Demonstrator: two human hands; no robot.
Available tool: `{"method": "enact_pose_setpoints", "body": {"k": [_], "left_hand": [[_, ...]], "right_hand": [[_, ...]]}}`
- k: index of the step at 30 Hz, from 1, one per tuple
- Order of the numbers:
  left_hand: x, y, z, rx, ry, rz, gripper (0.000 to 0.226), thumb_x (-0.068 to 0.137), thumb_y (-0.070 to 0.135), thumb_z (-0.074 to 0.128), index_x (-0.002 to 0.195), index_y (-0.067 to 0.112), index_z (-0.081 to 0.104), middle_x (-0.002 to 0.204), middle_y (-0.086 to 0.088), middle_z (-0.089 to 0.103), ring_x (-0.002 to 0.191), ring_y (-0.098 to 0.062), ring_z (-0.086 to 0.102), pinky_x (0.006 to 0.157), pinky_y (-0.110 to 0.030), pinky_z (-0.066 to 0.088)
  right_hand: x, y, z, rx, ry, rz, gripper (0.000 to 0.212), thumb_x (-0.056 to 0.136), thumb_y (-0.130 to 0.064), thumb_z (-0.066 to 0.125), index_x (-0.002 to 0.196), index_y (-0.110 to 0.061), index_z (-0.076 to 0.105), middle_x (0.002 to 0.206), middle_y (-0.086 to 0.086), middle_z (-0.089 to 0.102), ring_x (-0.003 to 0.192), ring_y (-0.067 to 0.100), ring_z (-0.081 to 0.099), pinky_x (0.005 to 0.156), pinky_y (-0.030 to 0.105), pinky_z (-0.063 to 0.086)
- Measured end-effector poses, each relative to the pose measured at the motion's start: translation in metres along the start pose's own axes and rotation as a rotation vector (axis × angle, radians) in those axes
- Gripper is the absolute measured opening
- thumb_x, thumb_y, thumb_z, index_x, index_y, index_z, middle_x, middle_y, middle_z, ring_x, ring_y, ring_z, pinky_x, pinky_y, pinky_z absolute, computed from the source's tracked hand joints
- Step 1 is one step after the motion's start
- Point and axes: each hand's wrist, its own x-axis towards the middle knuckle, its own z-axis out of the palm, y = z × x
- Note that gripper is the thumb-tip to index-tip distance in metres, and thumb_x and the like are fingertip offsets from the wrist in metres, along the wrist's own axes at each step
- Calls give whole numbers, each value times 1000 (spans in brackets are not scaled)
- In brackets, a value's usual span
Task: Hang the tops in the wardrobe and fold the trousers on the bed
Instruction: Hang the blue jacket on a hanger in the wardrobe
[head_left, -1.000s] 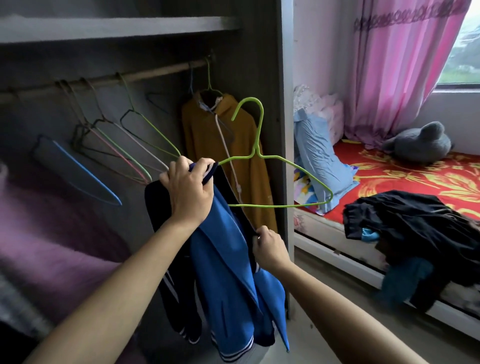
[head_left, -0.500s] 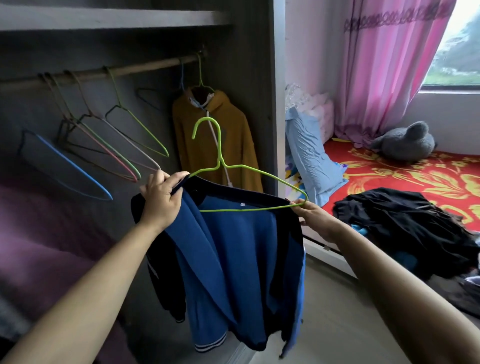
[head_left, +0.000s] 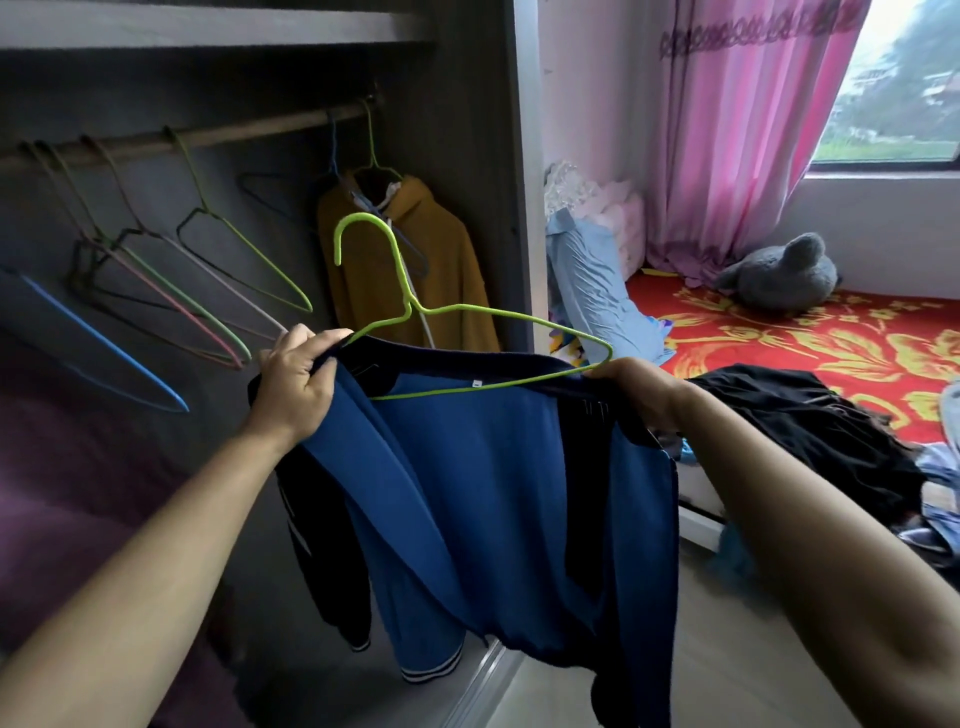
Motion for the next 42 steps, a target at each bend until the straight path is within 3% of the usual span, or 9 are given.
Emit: {"method": "enact_pose_setpoints", "body": {"k": [4, 9, 15, 17, 21, 26, 30, 38, 42], "left_hand": [[0, 4, 2, -112, 0, -17, 34, 85, 9, 45, 102, 4, 74, 78, -9, 60, 83, -30, 58, 80, -46, 47], [3, 8, 15, -117, -61, -9, 33, 84, 12, 44, 97, 5, 74, 75, 5, 56, 84, -27, 58, 82, -43, 45], [11, 4, 22, -309, -101, -115, 26, 83, 17, 45, 86, 21, 71, 80, 14, 62, 87, -20, 59, 80, -33, 45], [11, 5, 26, -206, -94, -40, 30, 83, 23, 44, 85, 19, 73, 73, 13, 59, 82, -21, 57, 78, -37, 46], [2, 12, 45, 181, -116, -4, 35, 82, 24, 46, 95, 18, 77, 76, -5, 60, 88, -35, 57, 83, -45, 35], [-15, 16, 62, 445, -137, -3, 31, 84, 21, 58, 109, 17, 75, 79, -16, 59, 81, -39, 56, 70, -46, 44], [-32, 25, 77, 507, -193, 111, 29, 84, 20, 72, 113, 18, 73, 79, -15, 57, 76, -37, 56, 58, -40, 45], [-36, 52, 90, 6, -159, -514, 33, 89, 27, 51, 114, 37, 70, 109, 0, 69, 104, -31, 62, 87, -37, 50], [-37, 58, 91, -131, -135, -596, 32, 89, 20, 48, 105, 33, 72, 105, 5, 72, 100, -24, 61, 104, -42, 39]], "right_hand": [[4, 1, -17, -66, -71, -34, 14, 99, -14, 55, 103, -9, 67, 83, 2, 65, 66, 9, 59, 59, 21, 44], [6, 5, -28, -164, 121, -113, 13, 99, -16, 59, 99, -18, 71, 53, -13, 60, 36, -3, 48, 34, 12, 33], [9, 5, -34, -8, -33, -95, 24, 99, -15, 52, 100, -16, 76, 79, -3, 71, 66, 10, 64, 57, 20, 48], [10, 5, -35, -23, -24, -82, 22, 99, -15, 53, 109, -12, 73, 93, 1, 74, 77, 11, 68, 67, 23, 51], [8, 3, -30, -166, 101, -107, 16, 98, -16, 58, 104, -17, 73, 73, -7, 75, 50, -1, 62, 40, 11, 42], [12, -6, -11, -533, 328, -316, 16, 97, -17, 61, 93, -8, 74, 98, 9, 74, 92, 20, 66, 83, 27, 52], [4, -25, 17, -1028, 563, -596, 25, 96, -20, 54, 100, -7, 74, 102, 19, 69, 98, 37, 61, 84, 41, 48], [-6, -32, 60, -1351, 620, -464, 33, 100, -29, 47, 100, -10, 73, 98, 20, 69, 90, 41, 67, 66, 33, 38], [-9, -29, 67, -782, 541, -467, 27, 90, -13, 57, 113, -5, 71, 89, 15, 72, 75, 35, 72, 66, 36, 56]]}}
